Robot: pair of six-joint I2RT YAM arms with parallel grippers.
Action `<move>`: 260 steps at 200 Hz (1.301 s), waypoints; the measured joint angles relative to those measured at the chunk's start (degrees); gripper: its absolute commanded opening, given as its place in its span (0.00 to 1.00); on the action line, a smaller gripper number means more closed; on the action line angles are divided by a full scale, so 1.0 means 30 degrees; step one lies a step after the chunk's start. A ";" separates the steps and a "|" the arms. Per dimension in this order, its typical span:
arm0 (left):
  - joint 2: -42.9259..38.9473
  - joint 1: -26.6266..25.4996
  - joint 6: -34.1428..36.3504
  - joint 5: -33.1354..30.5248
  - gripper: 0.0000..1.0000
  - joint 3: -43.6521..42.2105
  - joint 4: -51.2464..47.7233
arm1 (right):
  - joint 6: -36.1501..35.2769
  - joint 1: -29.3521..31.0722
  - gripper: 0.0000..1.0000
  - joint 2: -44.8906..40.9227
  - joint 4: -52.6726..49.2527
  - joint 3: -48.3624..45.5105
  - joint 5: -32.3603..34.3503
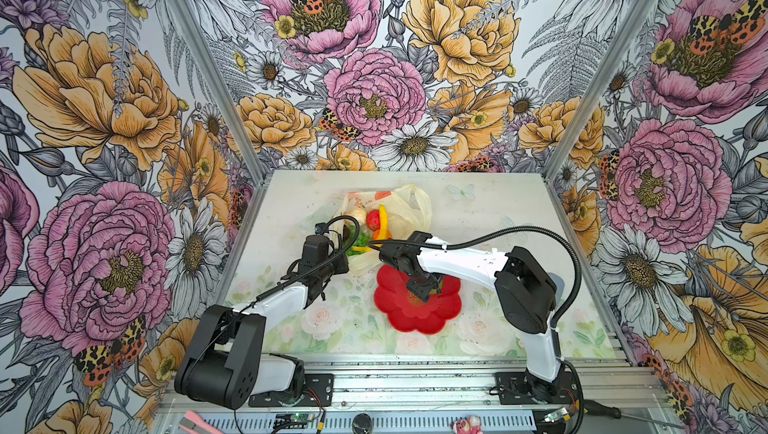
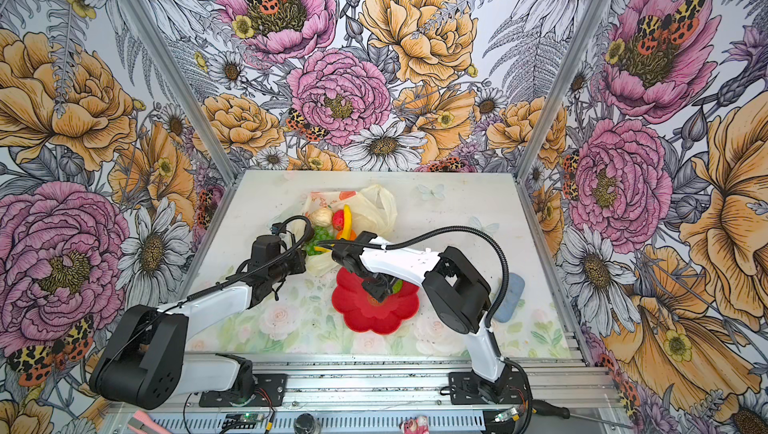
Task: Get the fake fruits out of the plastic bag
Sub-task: 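Lift the green custard apple out and carry it over the red plate, then lower the green custard apple onto the red plate and open the right gripper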
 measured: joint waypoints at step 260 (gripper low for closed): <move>0.0000 0.0678 -0.0022 0.0306 0.13 0.0000 0.0233 | -0.0736 0.1443 0.81 0.0131 0.0175 0.2645 0.0444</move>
